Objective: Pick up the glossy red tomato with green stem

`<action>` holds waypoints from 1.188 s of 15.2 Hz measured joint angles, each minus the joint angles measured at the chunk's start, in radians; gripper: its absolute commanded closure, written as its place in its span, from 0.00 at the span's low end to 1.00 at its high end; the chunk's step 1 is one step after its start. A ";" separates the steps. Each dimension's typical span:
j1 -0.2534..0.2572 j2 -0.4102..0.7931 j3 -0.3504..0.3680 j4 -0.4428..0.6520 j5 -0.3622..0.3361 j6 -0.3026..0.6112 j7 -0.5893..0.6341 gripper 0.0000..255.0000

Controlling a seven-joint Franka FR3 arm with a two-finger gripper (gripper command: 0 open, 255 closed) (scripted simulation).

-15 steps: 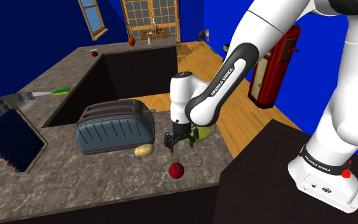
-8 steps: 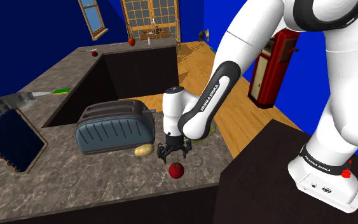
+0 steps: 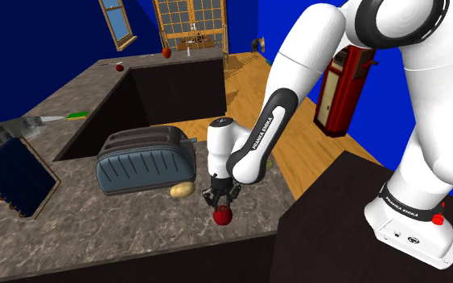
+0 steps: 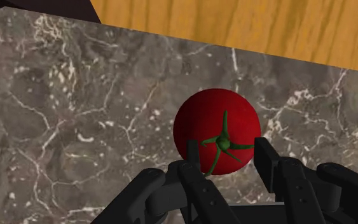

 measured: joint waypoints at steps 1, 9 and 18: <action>0.000 0.001 0.000 0.000 0.000 0.001 0.000 1.00; -0.001 -0.005 0.002 0.000 0.001 -0.004 0.000 1.00; -0.033 -0.111 0.041 -0.018 0.040 -0.091 -0.015 1.00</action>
